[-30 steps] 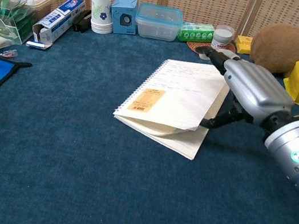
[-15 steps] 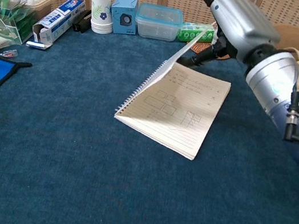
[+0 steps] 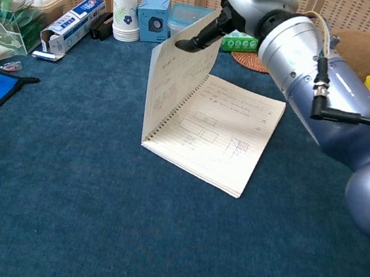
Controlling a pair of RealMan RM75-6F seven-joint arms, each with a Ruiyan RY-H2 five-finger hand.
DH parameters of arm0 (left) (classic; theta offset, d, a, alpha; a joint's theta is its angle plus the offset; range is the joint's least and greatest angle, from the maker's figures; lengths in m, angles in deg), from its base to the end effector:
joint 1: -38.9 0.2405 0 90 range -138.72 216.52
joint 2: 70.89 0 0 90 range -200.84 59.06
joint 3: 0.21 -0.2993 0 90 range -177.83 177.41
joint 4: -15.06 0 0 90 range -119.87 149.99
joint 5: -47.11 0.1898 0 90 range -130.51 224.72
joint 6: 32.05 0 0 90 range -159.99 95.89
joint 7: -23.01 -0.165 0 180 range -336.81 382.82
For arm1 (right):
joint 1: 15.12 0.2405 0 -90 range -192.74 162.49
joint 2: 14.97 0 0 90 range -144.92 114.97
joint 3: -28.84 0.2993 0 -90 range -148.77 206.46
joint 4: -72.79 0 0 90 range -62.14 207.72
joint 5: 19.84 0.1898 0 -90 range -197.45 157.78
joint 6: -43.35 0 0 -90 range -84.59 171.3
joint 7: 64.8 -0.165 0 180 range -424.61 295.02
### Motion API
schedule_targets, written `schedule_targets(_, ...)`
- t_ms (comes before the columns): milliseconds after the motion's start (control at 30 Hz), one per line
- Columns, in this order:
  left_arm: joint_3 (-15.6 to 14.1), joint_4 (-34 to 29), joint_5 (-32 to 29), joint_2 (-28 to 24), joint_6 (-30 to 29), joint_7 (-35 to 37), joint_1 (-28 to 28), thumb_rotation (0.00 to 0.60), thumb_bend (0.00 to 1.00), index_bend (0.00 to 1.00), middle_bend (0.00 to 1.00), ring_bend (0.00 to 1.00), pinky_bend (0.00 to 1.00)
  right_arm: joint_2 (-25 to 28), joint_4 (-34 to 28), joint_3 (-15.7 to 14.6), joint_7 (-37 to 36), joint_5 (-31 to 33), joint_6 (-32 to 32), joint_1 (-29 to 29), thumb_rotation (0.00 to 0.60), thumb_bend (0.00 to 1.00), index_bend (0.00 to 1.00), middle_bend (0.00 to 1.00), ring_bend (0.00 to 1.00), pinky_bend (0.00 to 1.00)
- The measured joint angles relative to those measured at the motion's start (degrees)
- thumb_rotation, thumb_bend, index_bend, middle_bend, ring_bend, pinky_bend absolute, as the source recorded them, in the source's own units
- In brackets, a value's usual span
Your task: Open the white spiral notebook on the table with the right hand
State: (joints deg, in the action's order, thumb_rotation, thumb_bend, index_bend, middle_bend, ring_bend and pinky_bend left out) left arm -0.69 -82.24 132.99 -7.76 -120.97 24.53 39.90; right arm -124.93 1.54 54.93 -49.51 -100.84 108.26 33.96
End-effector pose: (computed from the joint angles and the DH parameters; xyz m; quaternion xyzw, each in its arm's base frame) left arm -0.3462 0.1569 0.1968 -0.5520 -0.4425 -0.3875 0.5910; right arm -0.0365 -0.4046 -0.0380 0.6521 -0.2938 0.5869 0.3795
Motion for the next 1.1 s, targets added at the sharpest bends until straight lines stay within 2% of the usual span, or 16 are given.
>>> schedule_targets(300, -0.4, 1.1, 0.0, -0.1, -1.0, 1.5, 1.3, 0.6, 0.31, 0.19, 0.06, 0.02, 0.0, -4.6, 7.3, 1.8, 1.6, 4.7, -3.8, 6.5, 0.6, 0.17, 0.04, 0.12, 0.07, 0.15)
schedule_targets(567, -0.6, 2.0, 0.0, -0.2, -1.5, 2.6, 2.1, 0.6, 0.31, 0.19, 0.06, 0.02, 0.0, -6.6, 11.8, 1.5, 2.2, 7.2, -5.6, 9.1, 0.6, 0.17, 0.03, 0.12, 0.09, 0.15)
schedule_targets(833, -0.4, 1.5, 0.7, -0.4, -1.4, 1.9, 1.9, 0.6, 0.31, 0.19, 0.06, 0.02, 0.0, -5.3, 11.0, 0.2, 1.7, 7.5, -4.5, 9.0, 0.6, 0.16, 0.03, 0.12, 0.09, 0.15)
schedule_targets(1100, -0.4, 1.1, 0.5, -0.3, 0.0, 1.2, 1.4, 0.6, 0.31, 0.19, 0.06, 0.02, 0.0, -1.0, 7.1, -2.4, 2.8, 7.7, -3.0, 5.6, 0.6, 0.16, 0.03, 0.12, 0.09, 0.14)
